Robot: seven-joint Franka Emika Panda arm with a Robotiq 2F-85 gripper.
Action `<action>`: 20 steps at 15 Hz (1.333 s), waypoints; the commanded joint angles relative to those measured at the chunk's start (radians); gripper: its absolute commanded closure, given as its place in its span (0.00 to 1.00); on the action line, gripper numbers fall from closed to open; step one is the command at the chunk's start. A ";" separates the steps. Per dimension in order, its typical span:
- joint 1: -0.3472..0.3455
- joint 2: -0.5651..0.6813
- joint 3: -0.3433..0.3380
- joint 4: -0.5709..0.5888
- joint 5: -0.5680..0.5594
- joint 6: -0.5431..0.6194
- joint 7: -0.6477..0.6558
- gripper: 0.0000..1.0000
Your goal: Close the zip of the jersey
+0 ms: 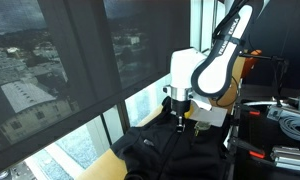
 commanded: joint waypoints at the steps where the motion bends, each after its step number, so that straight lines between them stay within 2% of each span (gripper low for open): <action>1: -0.040 -0.047 0.103 0.016 0.044 -0.140 -0.029 0.98; 4: -0.054 -0.053 0.170 0.053 0.090 -0.231 -0.054 0.98; 7: -0.050 -0.050 0.205 0.094 0.135 -0.294 -0.075 0.98; 12: -0.037 -0.010 0.214 0.150 0.178 -0.372 -0.098 0.98; 20: -0.021 0.103 0.240 0.261 0.204 -0.419 -0.142 0.98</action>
